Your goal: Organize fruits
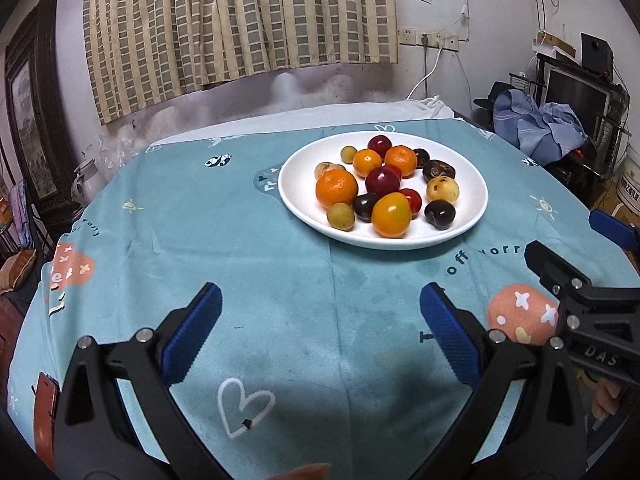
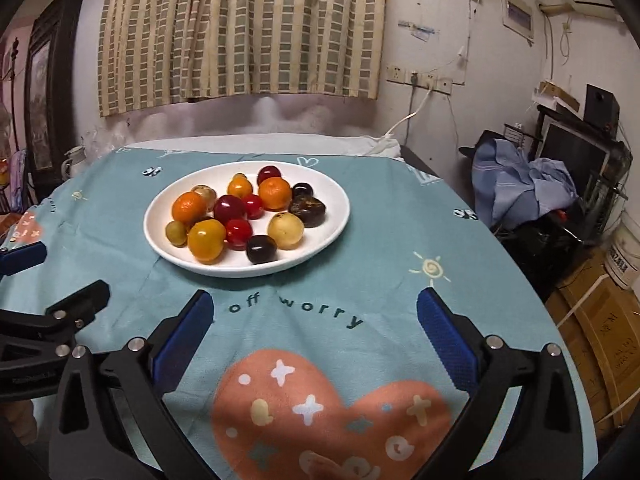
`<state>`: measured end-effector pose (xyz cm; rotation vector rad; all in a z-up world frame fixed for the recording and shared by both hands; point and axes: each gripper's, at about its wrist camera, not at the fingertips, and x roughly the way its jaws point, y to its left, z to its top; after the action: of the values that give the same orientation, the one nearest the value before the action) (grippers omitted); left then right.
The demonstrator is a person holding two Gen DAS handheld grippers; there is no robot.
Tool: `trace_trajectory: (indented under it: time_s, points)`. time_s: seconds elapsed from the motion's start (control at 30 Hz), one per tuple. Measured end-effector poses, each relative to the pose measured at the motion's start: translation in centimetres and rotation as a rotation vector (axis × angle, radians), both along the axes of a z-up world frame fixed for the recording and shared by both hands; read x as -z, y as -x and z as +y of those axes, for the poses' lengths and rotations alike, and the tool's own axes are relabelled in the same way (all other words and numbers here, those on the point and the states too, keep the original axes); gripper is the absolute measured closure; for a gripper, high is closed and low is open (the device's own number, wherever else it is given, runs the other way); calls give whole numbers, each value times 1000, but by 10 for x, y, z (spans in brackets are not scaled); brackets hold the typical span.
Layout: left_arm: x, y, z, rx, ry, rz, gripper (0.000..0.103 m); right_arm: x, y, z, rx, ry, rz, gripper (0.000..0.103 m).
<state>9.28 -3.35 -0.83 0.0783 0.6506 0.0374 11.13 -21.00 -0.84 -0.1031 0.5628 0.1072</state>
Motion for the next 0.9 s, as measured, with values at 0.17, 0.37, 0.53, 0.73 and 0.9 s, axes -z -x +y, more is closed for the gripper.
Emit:
trace_trajectory:
  time_s: [0.17, 0.37, 0.53, 0.73, 0.9]
  points:
    - [-2, 1, 2, -5, 13, -1, 2, 2, 0, 2, -12, 0, 12, 1]
    - [-1, 1, 2, -8, 12, -1, 2, 2, 0, 3, -14, -3, 19, 1]
    - [0, 1, 3, -11, 5, -3, 2, 3, 0, 4, -15, -2, 20, 1]
    - [0, 1, 4, -13, 6, -2, 2, 5, 1, 6, -24, -7, 19, 1]
    - [3, 1, 4, -16, -12, -1, 2, 5, 1, 6, -34, -13, 20, 1]
